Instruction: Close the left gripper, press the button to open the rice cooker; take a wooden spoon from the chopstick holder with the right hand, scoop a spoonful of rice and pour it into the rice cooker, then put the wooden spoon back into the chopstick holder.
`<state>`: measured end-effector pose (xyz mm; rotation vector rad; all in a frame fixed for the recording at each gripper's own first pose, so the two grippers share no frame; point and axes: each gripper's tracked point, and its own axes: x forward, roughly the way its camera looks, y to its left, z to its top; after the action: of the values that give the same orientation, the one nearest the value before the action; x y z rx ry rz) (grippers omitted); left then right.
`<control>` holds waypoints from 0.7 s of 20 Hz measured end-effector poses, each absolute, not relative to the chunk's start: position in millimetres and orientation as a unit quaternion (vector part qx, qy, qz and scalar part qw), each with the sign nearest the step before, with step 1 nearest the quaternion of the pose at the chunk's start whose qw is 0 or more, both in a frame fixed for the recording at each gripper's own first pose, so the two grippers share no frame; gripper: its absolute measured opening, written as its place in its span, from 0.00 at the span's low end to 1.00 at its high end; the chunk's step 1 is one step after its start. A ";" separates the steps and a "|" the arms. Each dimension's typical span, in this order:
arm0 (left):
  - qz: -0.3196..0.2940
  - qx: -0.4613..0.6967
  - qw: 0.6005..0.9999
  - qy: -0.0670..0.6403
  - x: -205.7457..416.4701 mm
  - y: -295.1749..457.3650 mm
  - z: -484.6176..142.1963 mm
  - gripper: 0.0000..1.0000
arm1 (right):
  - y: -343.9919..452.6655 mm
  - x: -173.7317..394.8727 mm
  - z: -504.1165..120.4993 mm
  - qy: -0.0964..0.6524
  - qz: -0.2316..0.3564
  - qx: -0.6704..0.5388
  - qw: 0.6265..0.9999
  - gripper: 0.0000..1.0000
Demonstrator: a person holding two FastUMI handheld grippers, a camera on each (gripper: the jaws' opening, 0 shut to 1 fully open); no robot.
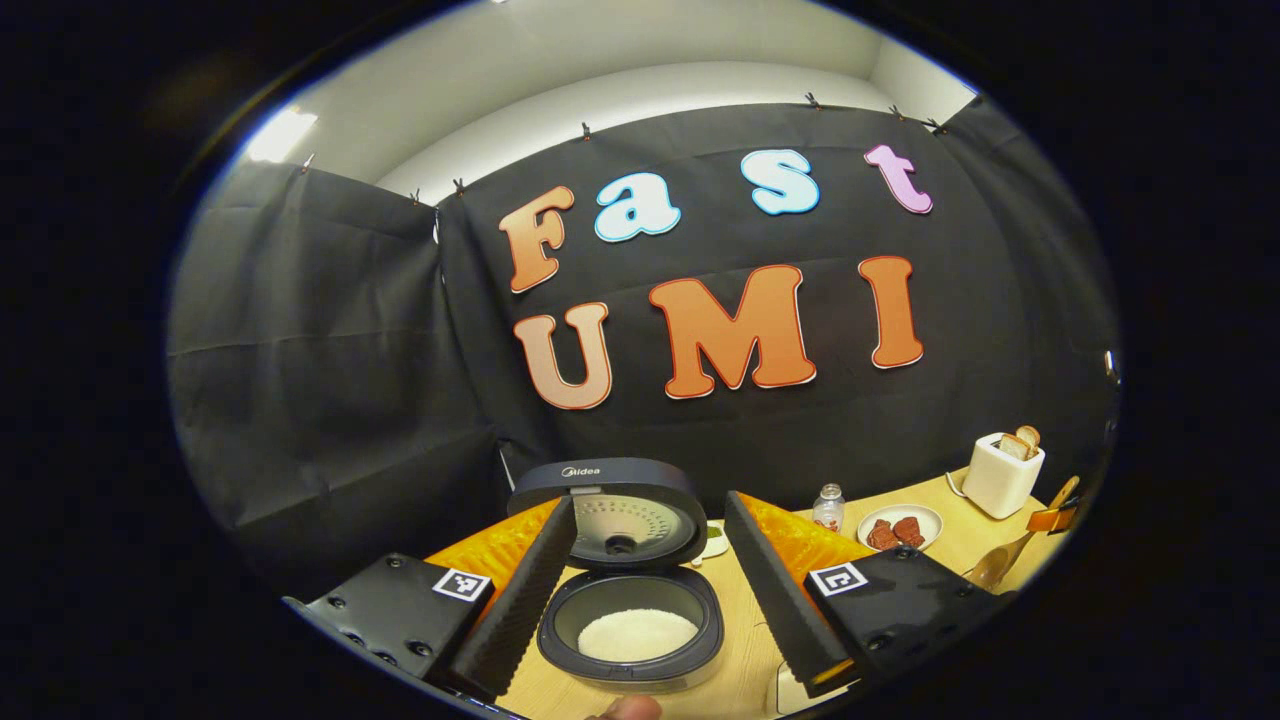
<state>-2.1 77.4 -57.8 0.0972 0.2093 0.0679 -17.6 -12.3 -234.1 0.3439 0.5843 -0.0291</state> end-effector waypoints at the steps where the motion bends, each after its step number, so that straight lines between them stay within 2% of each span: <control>1: 0.032 0.046 0.993 0.105 -0.7 76.6 -58.0 1.00 | -3.5 -17.3 -226.5 0.282 -0.003 0.169 0.944 0.16; 4: 0.031 0.040 0.993 0.103 1.4 76.4 -59.3 1.00 | 34.3 -22.0 -216.2 0.293 0.046 0.179 0.938 0.16; 5: 0.030 0.040 0.993 0.103 0.4 77.0 -59.8 0.95 | 46.4 -23.1 -214.5 0.295 0.061 0.180 0.936 0.16; 8: 0.028 0.040 0.993 0.108 -3.7 79.1 -65.3 1.00 | 81.7 -30.7 -214.8 0.302 0.104 0.163 0.934 0.16; 10: 0.024 0.034 0.992 0.118 -7.1 78.2 -73.6 1.00 | 103.6 -39.0 -221.8 0.316 0.132 0.148 0.928 0.16; 14: 0.024 0.038 0.990 0.131 -12.8 81.5 -83.9 1.00 | 123.2 -47.6 -253.8 0.345 0.149 0.098 0.922 0.16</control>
<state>-12.8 81.5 -83.9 0.0753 0.2631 0.0488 -47.6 123.2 -253.8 0.2003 0.7084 0.3065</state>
